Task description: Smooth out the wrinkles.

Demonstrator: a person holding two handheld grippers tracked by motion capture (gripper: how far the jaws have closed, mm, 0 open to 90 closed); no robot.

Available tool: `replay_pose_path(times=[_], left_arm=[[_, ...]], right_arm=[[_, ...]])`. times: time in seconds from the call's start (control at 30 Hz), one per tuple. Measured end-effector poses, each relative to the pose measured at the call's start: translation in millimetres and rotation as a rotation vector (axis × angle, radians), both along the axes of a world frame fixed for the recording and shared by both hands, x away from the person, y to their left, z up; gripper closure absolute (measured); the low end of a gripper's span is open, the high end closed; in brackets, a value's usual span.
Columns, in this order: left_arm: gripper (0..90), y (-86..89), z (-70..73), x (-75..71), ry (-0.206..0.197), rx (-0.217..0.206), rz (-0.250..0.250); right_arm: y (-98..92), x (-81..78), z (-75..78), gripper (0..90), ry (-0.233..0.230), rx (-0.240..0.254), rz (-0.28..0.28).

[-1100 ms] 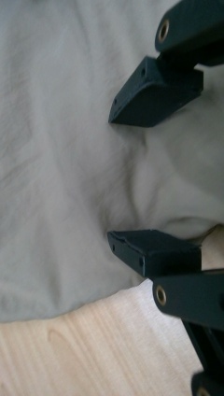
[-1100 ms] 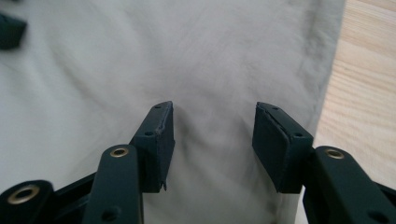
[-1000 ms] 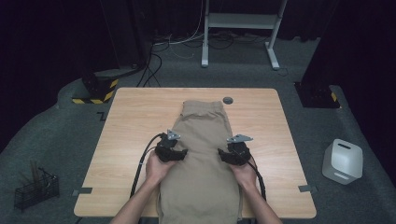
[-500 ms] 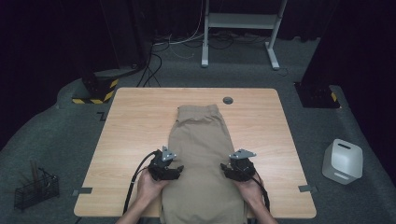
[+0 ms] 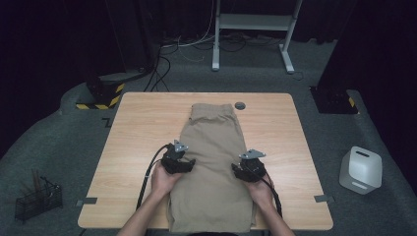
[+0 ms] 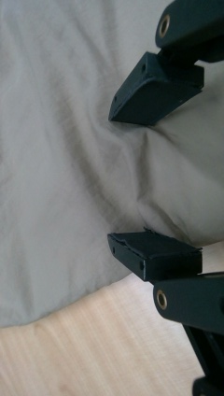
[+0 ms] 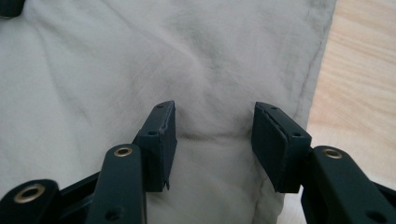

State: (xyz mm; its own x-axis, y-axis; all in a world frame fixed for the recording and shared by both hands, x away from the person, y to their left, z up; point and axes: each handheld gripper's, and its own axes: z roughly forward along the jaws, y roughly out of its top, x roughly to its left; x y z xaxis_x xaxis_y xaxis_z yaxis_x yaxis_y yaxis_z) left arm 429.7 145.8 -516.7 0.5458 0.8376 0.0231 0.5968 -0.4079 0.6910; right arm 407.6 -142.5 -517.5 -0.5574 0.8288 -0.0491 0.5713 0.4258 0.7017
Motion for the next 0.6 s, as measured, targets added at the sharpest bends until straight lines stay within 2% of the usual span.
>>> replay_pose_path(times=[0.27,0.43,0.53,0.6], left_arm=[[34.9,-0.9,-0.5,26.5,-0.003,-0.006,0.032],[34.6,-3.8,2.5,38.9,0.029,0.005,0.045],[33.1,-2.9,3.1,41.6,0.043,-0.019,0.055],[31.6,-0.5,4.3,41.0,0.059,-0.058,0.065]], right_arm=[[2.3,27.6,-0.2,50.2,-0.001,0.004,-0.032],[3.3,39.3,-0.8,50.2,-0.006,0.009,-0.053],[4.5,42.9,0.3,49.9,0.005,0.005,-0.061],[4.6,43.9,0.7,48.0,0.01,0.007,-0.06]])
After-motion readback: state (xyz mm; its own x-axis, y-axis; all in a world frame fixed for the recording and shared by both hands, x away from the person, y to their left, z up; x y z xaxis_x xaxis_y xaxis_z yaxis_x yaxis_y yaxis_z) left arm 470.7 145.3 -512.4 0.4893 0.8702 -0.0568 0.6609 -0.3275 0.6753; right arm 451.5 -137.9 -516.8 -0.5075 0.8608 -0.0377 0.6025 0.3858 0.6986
